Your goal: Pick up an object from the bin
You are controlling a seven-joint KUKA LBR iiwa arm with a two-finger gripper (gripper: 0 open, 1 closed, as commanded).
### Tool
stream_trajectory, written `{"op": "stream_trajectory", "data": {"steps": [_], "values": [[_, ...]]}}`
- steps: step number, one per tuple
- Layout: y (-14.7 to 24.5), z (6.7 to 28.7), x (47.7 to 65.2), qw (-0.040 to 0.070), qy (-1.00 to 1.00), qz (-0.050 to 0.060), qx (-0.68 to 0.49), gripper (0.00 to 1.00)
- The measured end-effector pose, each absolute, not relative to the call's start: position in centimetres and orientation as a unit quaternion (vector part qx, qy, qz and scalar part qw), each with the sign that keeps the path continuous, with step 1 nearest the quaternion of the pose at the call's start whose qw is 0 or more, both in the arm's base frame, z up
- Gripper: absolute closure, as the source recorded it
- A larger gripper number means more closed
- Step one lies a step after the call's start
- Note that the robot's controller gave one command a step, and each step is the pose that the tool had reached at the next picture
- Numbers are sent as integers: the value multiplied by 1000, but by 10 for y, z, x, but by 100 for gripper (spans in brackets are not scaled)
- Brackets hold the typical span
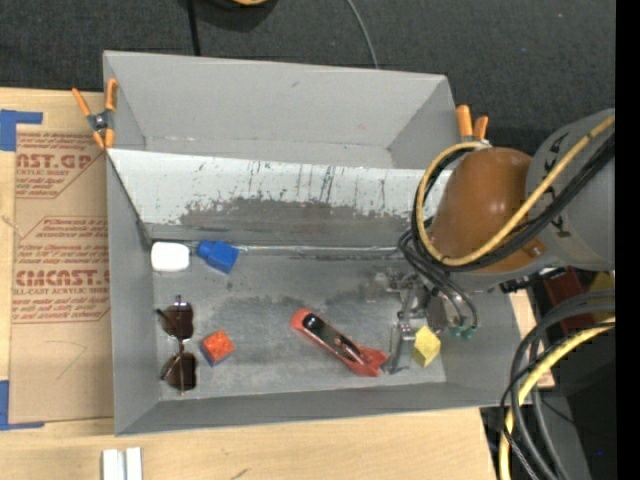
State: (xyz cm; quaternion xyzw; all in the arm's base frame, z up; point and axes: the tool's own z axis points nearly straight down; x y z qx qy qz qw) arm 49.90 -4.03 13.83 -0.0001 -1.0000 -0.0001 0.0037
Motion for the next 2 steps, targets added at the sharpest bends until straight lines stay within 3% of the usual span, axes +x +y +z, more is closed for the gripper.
{"op": "stream_trajectory", "data": {"steps": [1, 2], "values": [[-40, 142, 501, 0, -1000, 0, 0, 0], [-28, 118, 495, -3, -1000, 1, 18, 0]]}}
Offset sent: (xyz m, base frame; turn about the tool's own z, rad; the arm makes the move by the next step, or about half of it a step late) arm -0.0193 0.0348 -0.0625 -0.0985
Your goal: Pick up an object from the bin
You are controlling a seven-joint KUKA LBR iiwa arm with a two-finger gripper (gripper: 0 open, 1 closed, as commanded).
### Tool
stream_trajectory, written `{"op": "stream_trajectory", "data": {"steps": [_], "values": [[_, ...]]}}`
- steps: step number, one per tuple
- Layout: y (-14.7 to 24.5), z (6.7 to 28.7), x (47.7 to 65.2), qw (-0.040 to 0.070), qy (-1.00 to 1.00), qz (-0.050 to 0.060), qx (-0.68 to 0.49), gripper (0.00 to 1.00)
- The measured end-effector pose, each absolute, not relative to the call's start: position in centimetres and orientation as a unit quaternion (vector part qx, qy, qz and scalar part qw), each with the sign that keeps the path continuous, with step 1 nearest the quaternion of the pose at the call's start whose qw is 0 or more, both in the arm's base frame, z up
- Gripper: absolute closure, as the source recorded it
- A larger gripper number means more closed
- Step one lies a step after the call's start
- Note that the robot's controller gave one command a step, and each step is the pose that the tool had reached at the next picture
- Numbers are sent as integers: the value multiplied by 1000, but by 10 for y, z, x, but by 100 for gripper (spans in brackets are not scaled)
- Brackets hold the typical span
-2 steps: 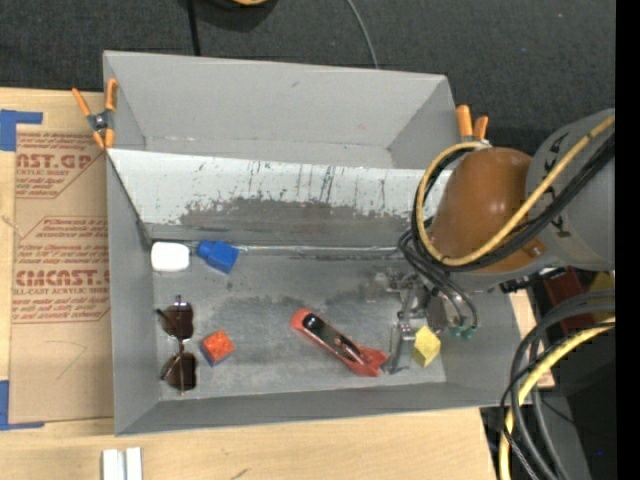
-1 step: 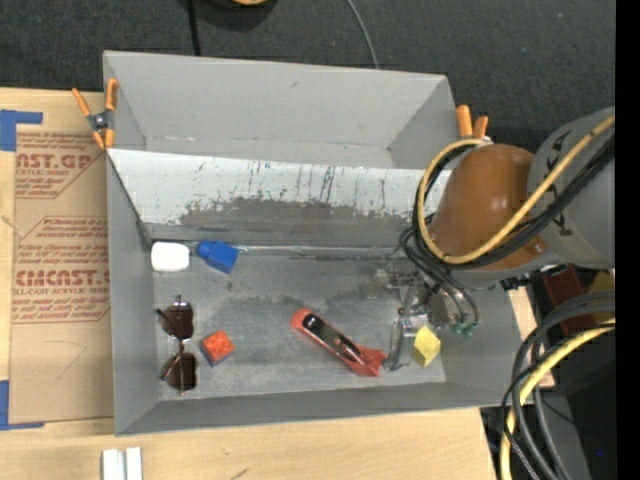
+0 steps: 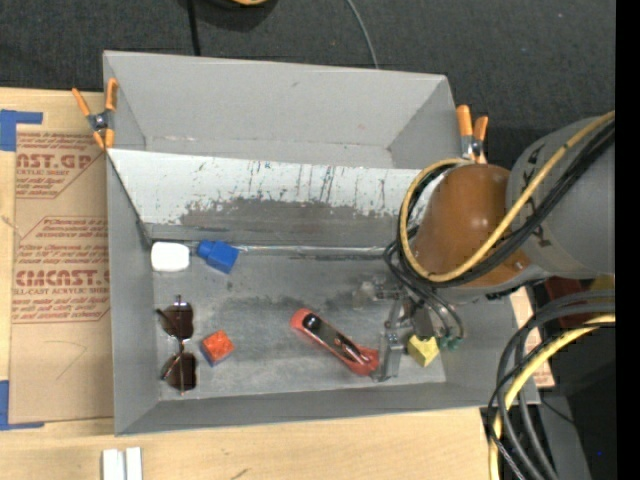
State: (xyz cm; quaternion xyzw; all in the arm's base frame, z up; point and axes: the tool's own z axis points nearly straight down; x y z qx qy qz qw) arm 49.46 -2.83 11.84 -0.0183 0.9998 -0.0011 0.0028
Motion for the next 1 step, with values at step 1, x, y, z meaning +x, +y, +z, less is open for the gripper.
{"op": "stream_trajectory", "data": {"steps": [1], "values": [[-10, 85, 492, -2, 1000, 0, 0, 0]]}}
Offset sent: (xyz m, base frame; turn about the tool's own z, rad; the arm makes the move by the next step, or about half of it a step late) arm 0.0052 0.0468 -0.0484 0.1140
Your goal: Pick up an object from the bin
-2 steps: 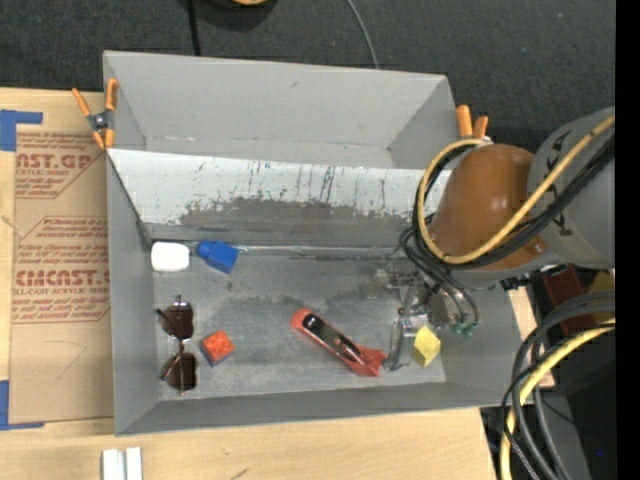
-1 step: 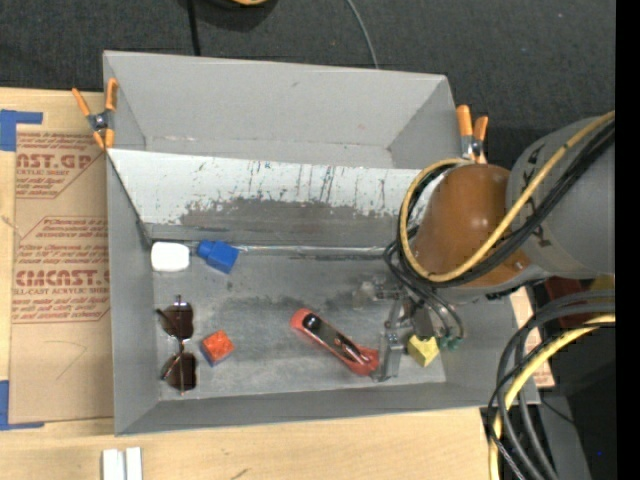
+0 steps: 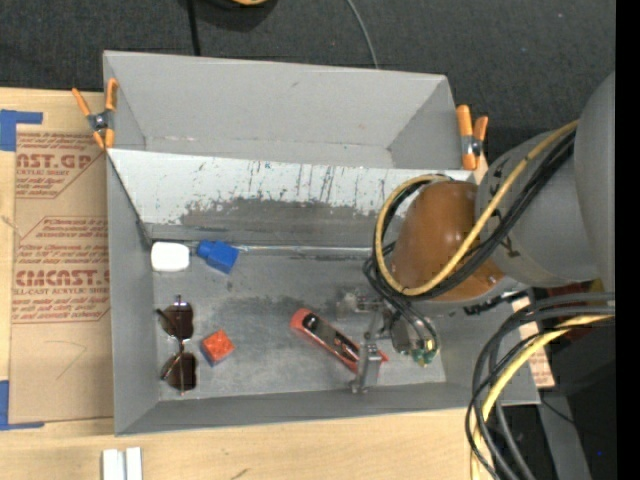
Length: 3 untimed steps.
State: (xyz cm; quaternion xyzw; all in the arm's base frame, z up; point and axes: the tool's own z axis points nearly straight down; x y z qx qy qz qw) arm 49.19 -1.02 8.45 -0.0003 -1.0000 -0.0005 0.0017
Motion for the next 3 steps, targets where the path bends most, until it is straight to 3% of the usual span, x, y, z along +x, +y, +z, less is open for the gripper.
{"op": "stream_trajectory", "data": {"steps": [1, 2, 3], "values": [[20, 69, 500, -2, -999, 1, -38, 100], [20, 69, 500, -2, -999, 1, -38, 100], [22, 157, 509, -1, -1000, 0, -22, 0]]}}
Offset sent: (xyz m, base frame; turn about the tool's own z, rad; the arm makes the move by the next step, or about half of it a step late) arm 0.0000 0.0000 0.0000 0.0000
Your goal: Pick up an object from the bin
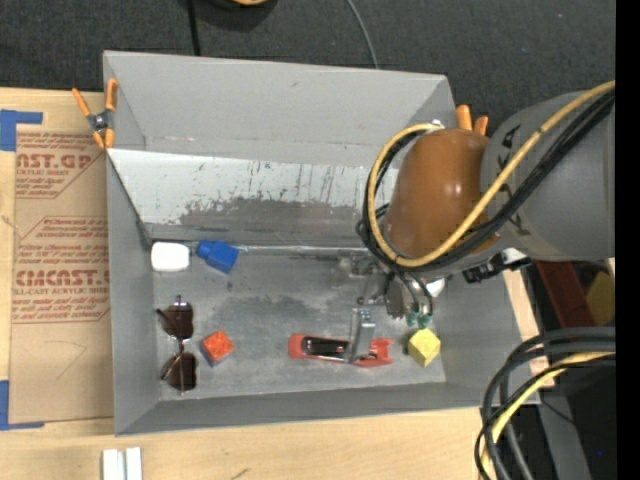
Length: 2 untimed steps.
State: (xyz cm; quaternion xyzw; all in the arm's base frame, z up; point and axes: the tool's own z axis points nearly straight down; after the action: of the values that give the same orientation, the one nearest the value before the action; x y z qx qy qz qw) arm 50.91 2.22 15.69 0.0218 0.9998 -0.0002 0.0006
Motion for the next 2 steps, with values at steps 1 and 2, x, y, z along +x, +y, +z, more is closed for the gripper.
{"op": "stream_trajectory", "data": {"steps": [1, 2], "values": [[23, 181, 514, 6, 1000, 0, 18, 0], [27, 143, 505, 7, 1000, 0, 19, 0]]}}
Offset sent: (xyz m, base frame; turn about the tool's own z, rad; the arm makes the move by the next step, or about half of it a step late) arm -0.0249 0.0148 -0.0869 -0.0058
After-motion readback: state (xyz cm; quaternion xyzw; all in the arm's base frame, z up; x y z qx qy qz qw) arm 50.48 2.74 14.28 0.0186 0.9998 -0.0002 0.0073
